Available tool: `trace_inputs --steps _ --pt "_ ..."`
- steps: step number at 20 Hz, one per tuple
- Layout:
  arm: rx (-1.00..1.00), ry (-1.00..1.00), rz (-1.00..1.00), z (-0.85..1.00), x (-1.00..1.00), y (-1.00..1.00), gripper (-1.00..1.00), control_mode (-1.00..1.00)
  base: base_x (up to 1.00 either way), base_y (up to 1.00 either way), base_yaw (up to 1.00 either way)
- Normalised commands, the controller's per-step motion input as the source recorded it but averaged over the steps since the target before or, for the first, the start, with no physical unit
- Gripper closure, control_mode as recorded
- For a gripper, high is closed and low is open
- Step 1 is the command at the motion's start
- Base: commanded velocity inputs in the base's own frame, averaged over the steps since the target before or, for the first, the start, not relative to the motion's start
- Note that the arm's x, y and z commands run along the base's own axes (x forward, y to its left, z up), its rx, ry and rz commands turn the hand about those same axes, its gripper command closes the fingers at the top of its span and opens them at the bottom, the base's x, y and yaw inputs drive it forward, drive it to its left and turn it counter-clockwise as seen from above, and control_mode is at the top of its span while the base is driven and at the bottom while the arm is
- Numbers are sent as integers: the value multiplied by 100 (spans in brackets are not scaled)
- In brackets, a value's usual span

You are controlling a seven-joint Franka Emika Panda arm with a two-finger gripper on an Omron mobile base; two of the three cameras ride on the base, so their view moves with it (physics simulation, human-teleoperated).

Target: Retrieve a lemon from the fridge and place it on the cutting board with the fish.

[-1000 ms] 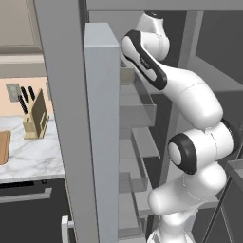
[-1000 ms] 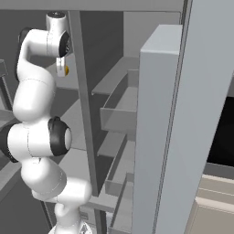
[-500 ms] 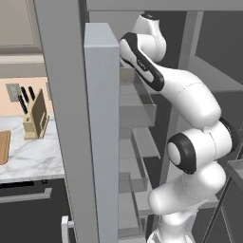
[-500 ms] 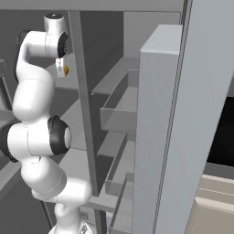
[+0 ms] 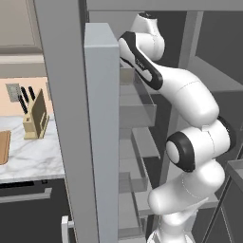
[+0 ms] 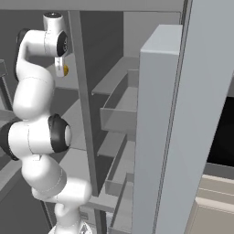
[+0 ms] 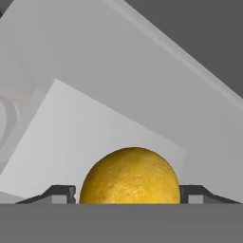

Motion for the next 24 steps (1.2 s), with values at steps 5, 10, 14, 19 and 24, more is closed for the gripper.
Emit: trace_inputs --steps 5,10,14,19,24 --pt "0 0 0 -1 0 0 100 -100 0 0 0" --pt "0 0 -3 0 -16 0 100 -100 0 0 0" --pt "0 -6 -12 0 -46 0 100 -100 0 0 0" --pt "0 -11 -10 -10 -63 0 100 -100 0 0 0" --pt "0 -6 -8 0 -57 -2 100 -100 0 0 0"
